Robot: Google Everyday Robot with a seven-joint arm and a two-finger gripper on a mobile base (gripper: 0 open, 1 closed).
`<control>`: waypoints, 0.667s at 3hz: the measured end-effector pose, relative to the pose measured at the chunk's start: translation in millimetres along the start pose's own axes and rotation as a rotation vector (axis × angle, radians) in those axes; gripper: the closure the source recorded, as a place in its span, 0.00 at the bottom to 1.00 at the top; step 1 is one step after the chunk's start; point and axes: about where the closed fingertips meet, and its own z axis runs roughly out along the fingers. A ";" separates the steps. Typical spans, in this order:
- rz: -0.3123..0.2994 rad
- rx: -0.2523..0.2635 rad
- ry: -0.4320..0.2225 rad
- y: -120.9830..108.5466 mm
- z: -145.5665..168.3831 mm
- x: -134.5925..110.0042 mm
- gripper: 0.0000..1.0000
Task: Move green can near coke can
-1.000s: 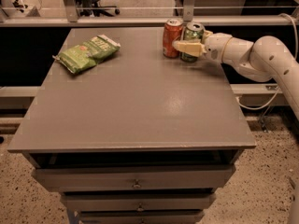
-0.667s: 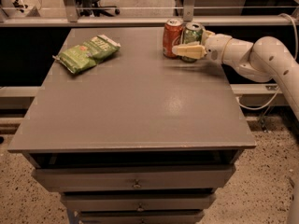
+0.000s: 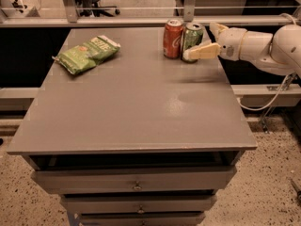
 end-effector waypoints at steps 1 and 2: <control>-0.068 -0.067 0.059 37.0 -40.6 -36.9 0.00; -0.164 -0.132 0.076 91.6 -84.3 -90.8 0.00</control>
Offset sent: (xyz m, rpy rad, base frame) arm -0.2073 -0.0125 0.1532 -0.2311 -0.1385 0.2097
